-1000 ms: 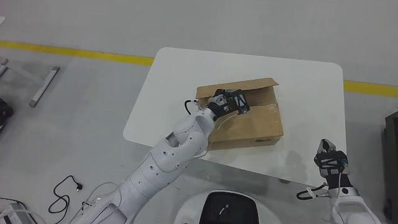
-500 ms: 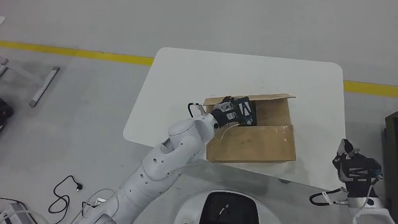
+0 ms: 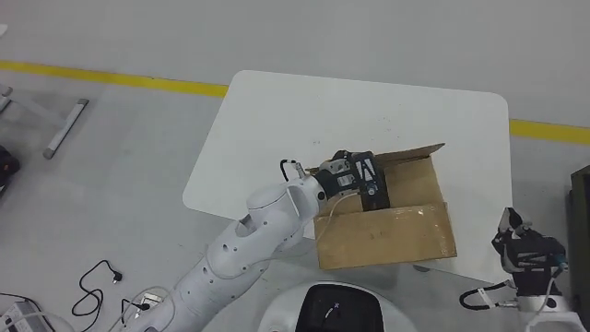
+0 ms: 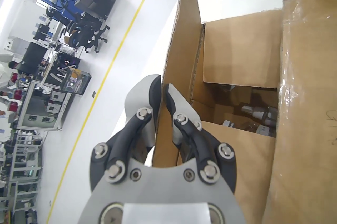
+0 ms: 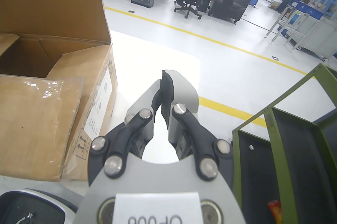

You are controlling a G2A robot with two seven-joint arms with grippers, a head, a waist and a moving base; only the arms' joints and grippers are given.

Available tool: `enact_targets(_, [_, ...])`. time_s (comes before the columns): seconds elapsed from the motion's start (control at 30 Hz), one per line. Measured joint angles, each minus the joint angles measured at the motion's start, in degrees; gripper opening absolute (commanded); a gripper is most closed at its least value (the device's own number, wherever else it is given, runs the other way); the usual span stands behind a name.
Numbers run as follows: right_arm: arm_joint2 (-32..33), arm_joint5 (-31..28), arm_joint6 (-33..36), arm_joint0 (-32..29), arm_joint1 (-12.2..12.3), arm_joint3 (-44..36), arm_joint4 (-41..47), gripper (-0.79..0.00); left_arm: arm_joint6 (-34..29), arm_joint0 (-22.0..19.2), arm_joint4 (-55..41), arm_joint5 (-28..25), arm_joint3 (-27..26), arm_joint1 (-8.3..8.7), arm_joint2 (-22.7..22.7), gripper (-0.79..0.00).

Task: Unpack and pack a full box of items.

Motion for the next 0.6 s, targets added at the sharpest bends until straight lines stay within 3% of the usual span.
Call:
enact_targets(0.3, [-1.6,7.8,3.6,4.4,-0.8,8.0,3.5,-0.785,2.5,-2.0,-0.7,2.5,1.7,-0.42,0.2,-0.785])
enact_targets(0.6, [-7.7,4.3,2.9,10.2,-1.2,20.0,-0.4,-0.785,4.9,-4.2,0.5,3.0,4.5,-0.81,1.6,-0.785])
